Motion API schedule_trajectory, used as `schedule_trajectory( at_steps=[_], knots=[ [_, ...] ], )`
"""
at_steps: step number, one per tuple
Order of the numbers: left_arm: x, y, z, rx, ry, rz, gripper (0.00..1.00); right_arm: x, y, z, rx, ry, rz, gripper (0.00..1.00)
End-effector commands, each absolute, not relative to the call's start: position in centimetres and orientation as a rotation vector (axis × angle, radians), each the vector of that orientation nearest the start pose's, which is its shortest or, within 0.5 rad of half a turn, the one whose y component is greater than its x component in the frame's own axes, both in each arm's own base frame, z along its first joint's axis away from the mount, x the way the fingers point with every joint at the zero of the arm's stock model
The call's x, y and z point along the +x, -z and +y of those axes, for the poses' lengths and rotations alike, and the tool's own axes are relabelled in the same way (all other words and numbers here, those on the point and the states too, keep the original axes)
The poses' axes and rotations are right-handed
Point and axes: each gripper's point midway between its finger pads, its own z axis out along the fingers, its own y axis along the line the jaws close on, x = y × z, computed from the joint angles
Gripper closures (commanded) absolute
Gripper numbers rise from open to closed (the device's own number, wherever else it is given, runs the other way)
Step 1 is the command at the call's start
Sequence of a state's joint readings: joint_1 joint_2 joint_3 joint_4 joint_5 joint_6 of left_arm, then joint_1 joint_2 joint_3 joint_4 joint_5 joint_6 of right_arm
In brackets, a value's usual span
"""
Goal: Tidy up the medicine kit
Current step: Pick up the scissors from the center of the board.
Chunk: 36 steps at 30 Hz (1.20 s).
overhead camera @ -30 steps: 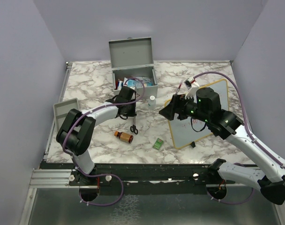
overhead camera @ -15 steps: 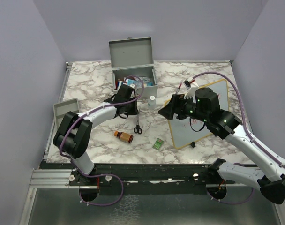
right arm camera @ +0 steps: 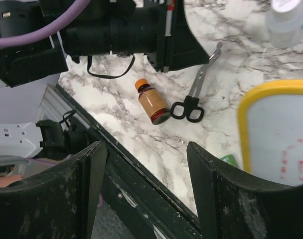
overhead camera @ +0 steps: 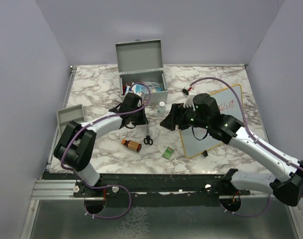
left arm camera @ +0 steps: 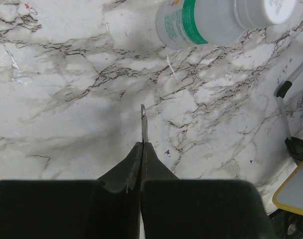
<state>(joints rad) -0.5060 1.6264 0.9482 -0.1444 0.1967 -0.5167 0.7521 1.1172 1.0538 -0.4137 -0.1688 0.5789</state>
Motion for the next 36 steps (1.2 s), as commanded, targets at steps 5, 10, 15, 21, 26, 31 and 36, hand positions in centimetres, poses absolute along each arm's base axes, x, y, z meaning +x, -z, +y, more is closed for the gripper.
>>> schedule_trajectory(
  at_steps=[5, 10, 15, 21, 26, 31, 36],
  knots=[
    [32.5, -8.3, -24.6, 0.073, 0.756, 2.445, 1.0, 21.6, -24.3, 32.1, -0.36, -0.964, 2.214, 0.4],
    [32.4, -8.1, -24.5, 0.075, 0.751, 2.453, 1.0, 21.2, -20.5, 34.9, -0.385, -0.928, 2.271, 0.52],
    [32.3, -7.9, -24.3, 0.067, 0.75, 2.451, 1.0, 21.9, -16.1, 36.6, -0.413, -0.824, 2.302, 0.56],
    [32.3, -7.8, -24.6, 0.067, 0.775, 2.451, 1.0, 22.1, -12.7, 38.3, -0.348, -0.877, 2.339, 0.63],
    [32.3, -7.9, -24.5, 0.059, 0.771, 2.45, 1.0, 22.6, -10.9, 38.4, -0.242, -0.844, 2.351, 0.66],
    [32.2, -7.7, -24.4, 0.053, 0.767, 2.456, 1.0, 23.0, -9.8, 38.4, -0.237, -0.789, 2.378, 0.68],
    [32.2, -7.7, -24.2, 0.042, 0.764, 2.453, 1.0, 22.8, -8.9, 38.3, -0.21, -0.778, 2.392, 0.69]
  ],
)
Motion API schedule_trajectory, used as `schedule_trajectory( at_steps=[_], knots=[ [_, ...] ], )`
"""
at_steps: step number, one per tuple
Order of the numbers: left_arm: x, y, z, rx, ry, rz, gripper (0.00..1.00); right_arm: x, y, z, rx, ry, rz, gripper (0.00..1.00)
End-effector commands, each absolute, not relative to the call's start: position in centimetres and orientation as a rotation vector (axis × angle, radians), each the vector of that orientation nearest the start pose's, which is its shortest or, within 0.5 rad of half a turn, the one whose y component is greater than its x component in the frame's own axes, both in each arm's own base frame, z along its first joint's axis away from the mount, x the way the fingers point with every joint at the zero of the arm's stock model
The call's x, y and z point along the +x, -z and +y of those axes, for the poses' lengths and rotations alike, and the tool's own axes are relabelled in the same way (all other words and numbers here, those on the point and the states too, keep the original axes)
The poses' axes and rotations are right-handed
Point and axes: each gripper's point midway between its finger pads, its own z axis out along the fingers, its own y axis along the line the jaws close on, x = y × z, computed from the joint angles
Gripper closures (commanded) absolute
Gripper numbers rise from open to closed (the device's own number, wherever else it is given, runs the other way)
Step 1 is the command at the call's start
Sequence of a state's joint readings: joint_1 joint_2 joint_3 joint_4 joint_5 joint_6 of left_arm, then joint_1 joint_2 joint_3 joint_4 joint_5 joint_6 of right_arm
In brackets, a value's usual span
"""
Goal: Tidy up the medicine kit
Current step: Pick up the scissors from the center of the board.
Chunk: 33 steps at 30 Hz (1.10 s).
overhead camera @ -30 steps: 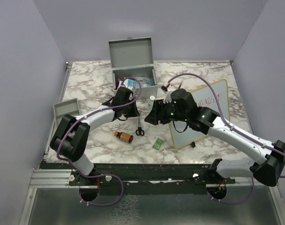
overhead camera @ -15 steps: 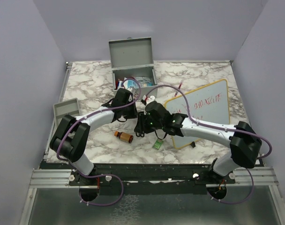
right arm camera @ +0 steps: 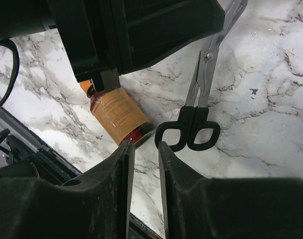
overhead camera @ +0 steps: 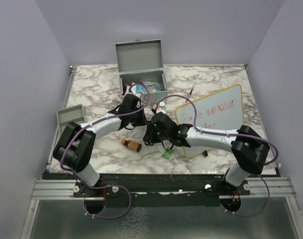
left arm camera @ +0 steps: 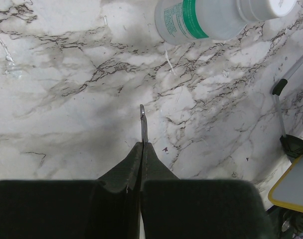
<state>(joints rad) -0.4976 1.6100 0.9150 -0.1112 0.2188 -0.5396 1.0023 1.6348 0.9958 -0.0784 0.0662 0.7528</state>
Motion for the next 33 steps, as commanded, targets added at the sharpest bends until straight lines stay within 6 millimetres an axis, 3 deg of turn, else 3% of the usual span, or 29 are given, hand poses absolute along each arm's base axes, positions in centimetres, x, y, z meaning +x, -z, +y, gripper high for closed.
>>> schedule_trajectory(
  at_steps=[1, 9, 20, 33],
  knots=[
    [32.2, -7.7, -24.2, 0.043, 0.767, 2.452, 1.0, 22.8, -8.7, 38.3, -0.214, -0.769, 2.392, 0.69],
    [32.2, -7.8, -24.2, 0.038, 0.766, 2.449, 1.0, 22.1, -7.3, 39.3, -0.228, -0.741, 2.423, 0.71],
    [32.1, -7.7, -24.0, 0.02, 0.766, 2.445, 1.0, 22.7, -6.1, 38.0, -0.217, -0.58, 2.423, 0.74],
    [32.0, -7.6, -24.0, 0.01, 0.767, 2.449, 1.0, 22.5, -5.0, 39.0, -0.238, -0.602, 2.437, 0.75]
  ],
)
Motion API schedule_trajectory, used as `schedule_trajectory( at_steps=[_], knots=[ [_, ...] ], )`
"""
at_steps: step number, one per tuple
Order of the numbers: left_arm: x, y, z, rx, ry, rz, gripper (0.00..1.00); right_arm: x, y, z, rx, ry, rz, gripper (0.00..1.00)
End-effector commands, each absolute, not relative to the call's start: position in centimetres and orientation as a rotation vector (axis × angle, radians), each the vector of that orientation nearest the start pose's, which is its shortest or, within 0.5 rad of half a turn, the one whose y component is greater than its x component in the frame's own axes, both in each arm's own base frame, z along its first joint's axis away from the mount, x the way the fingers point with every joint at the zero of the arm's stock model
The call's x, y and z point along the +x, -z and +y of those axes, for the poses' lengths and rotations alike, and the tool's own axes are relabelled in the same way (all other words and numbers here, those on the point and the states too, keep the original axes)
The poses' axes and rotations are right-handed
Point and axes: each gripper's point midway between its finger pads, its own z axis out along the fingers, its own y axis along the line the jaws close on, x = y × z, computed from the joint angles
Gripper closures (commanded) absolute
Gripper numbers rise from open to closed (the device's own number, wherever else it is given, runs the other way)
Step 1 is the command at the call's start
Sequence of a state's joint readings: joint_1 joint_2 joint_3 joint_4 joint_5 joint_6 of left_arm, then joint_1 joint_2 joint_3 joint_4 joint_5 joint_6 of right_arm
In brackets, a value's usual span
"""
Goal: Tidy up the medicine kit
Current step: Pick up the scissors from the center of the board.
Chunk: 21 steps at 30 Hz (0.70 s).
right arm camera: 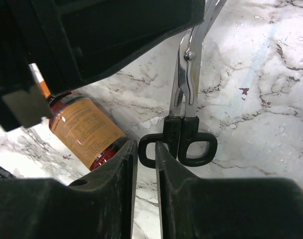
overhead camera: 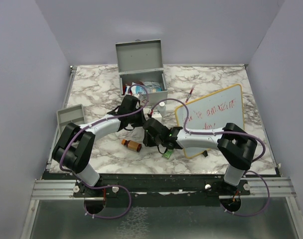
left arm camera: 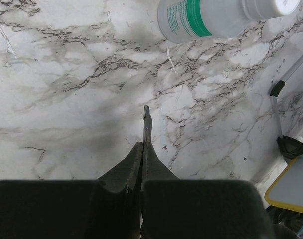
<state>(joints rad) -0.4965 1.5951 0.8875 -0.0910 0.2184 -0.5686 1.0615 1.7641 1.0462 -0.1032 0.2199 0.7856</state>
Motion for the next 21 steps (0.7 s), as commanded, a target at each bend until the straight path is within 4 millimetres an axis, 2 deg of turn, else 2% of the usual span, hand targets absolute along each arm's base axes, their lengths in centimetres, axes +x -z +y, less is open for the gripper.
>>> schedule_trajectory(
  at_steps=[1, 17, 21],
  knots=[
    [32.0, -7.6, -24.0, 0.01, 0.764, 2.45, 1.0, 22.5, -4.9, 39.0, -0.237, -0.6, 2.438, 0.74],
    [32.4, -7.6, -24.2, 0.004, 0.766, 2.452, 1.0, 22.2, -3.9, 39.4, -0.265, -0.577, 2.459, 0.75],
    [32.4, -7.7, -24.1, 0.001, 0.763, 2.451, 1.0, 22.4, -4.0, 39.0, -0.279, -0.542, 2.451, 0.89]
  ],
)
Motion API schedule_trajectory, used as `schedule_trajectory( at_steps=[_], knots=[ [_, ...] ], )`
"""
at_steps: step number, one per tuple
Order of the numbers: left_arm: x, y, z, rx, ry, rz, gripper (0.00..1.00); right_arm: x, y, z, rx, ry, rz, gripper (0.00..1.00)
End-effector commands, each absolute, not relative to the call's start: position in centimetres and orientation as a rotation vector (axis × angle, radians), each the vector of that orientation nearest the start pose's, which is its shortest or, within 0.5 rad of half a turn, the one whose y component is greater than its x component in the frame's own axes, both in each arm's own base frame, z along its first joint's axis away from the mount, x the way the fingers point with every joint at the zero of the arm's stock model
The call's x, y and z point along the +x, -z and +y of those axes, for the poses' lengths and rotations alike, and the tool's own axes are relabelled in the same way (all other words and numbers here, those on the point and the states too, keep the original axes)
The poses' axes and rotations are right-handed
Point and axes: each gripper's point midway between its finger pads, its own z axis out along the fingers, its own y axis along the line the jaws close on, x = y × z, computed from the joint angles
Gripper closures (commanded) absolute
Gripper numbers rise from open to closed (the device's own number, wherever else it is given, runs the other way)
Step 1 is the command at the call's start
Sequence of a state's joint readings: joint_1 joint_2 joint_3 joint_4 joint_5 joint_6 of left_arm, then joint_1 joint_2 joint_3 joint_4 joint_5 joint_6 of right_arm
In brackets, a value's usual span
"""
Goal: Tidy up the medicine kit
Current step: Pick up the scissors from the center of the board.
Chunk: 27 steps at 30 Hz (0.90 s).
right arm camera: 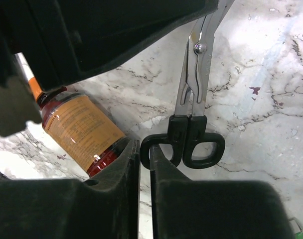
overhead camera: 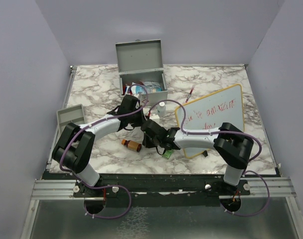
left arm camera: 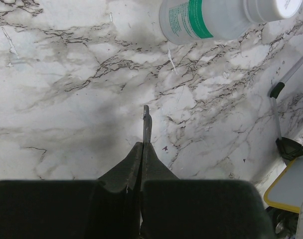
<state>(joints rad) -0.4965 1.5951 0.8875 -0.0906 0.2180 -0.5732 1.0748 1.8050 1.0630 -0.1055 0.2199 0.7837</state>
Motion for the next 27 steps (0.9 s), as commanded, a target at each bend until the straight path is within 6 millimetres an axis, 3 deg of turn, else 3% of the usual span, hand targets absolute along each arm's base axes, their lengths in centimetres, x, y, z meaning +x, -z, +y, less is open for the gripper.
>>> schedule_trajectory(
  at_steps=[1, 3, 8, 14, 18, 22, 27],
  knots=[
    [32.4, -7.8, -24.1, 0.0, 0.761, 2.448, 1.0, 22.5, -4.3, 38.9, -0.28, -0.537, 2.446, 0.93],
    [32.5, -7.9, -24.0, -0.004, 0.752, 2.445, 1.0, 22.7, -5.0, 38.7, -0.284, -0.526, 2.43, 0.99],
    [33.2, -9.6, -23.1, -0.017, 0.729, 2.42, 0.99, 22.7, -7.7, 38.7, -0.356, -0.578, 2.357, 0.99],
    [34.2, -14.4, -21.9, -0.041, 0.822, 2.324, 0.65, 22.4, -10.5, 38.8, -0.508, -0.627, 2.241, 0.99],
    [34.2, -17.9, -20.7, -0.053, 0.855, 2.262, 0.5, 22.6, -12.4, 38.7, -0.607, -0.618, 2.169, 1.0],
    [34.2, -21.0, -17.9, -0.076, 0.774, 2.184, 0.37, 22.9, -15.3, 40.2, -0.771, -0.654, 2.021, 1.0],
    [34.4, -22.5, -13.7, -0.107, 0.625, 2.14, 0.25, 24.1, -19.0, 41.1, -0.916, -0.585, 1.903, 1.0]
  ],
)
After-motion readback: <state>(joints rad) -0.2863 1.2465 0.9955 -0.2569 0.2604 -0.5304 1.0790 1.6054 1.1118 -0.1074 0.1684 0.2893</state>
